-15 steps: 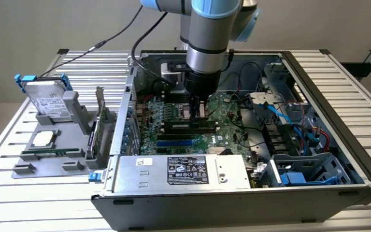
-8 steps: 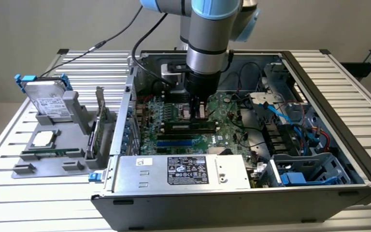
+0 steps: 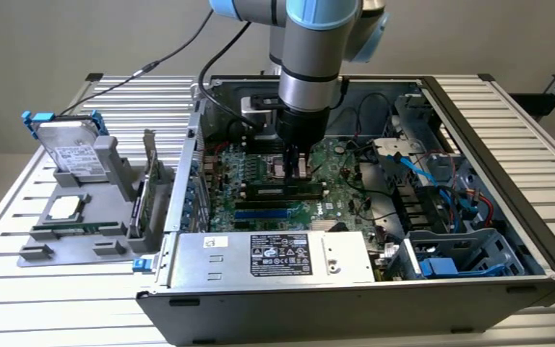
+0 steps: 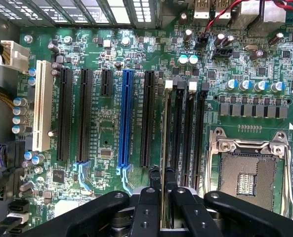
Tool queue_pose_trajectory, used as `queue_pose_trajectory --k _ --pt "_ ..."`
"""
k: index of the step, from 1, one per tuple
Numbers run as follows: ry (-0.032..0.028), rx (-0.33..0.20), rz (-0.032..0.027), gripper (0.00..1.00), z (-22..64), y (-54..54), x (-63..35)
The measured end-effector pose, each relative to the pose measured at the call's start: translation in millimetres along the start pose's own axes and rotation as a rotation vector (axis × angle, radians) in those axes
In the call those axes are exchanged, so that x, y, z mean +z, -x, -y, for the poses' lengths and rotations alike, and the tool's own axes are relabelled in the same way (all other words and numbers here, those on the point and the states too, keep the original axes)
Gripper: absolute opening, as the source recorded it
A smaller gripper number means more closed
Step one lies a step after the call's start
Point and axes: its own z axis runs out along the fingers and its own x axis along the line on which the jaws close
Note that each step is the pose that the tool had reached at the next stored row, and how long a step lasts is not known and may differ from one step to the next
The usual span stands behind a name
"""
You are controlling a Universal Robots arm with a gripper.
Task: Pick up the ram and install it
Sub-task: 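Insert the ram into the slot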
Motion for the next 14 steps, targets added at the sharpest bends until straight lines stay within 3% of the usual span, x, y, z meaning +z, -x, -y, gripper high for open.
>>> queue_pose_trajectory --k 14 --pt "0.0011 0.001 -0.0021 0.14 -0.1 1.3 -3.3"
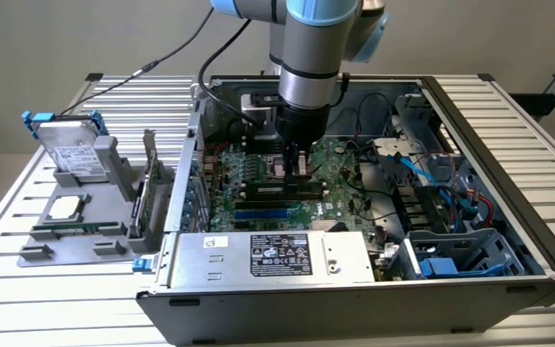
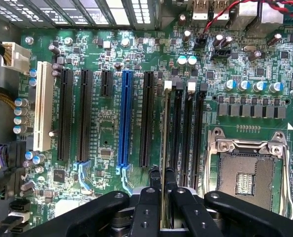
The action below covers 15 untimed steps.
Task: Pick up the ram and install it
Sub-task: 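Insert the ram into the slot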
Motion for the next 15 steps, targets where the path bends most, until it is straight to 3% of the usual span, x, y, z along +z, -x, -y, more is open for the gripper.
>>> queue_pose_trajectory --k 15 --pt "0.0000 0.000 0.0001 0.14 -0.1 0.4 -2.2"
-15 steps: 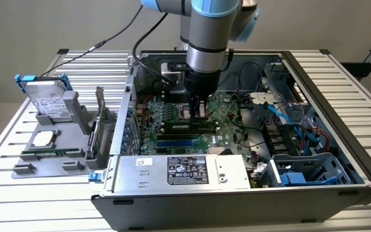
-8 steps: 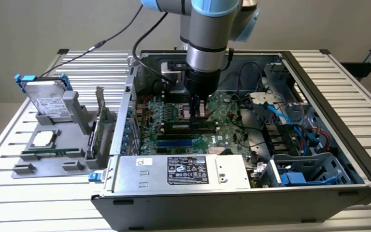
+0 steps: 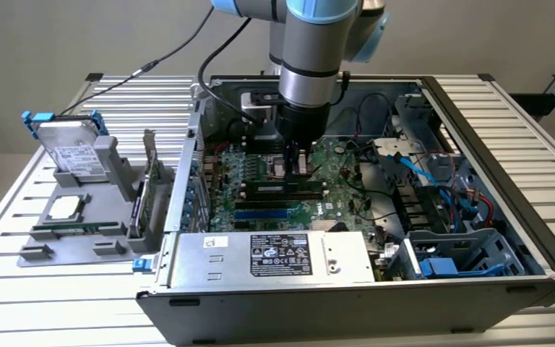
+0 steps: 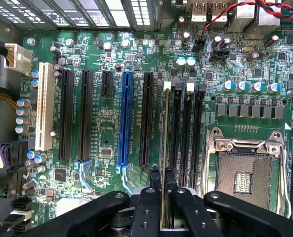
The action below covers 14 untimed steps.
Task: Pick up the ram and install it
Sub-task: 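Insert the ram into the slot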
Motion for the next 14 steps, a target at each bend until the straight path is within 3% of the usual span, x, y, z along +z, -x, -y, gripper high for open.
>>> queue_pose_trajectory --k 14 --pt "0.0001 0.001 0.0000 0.14 1.4 0.1 0.8"
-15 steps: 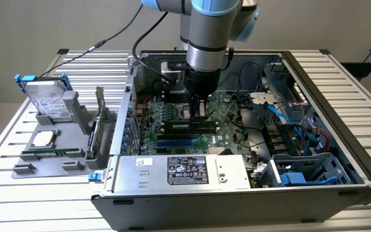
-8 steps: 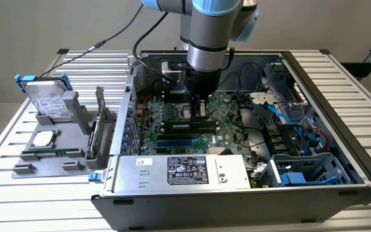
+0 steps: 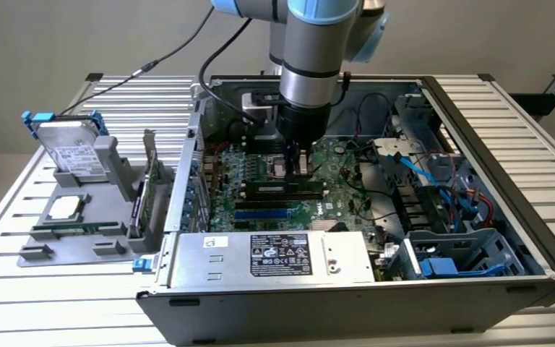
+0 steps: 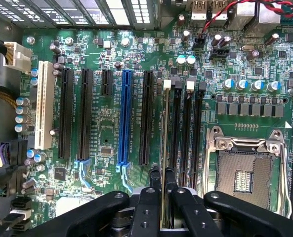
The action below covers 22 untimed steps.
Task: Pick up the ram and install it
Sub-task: 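Insert the ram into the slot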
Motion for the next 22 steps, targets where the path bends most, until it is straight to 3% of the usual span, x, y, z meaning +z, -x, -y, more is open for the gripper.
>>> queue_pose_trajectory --k 22 --pt "0.0001 0.000 -0.0002 0.14 0.4 3.0 5.0"
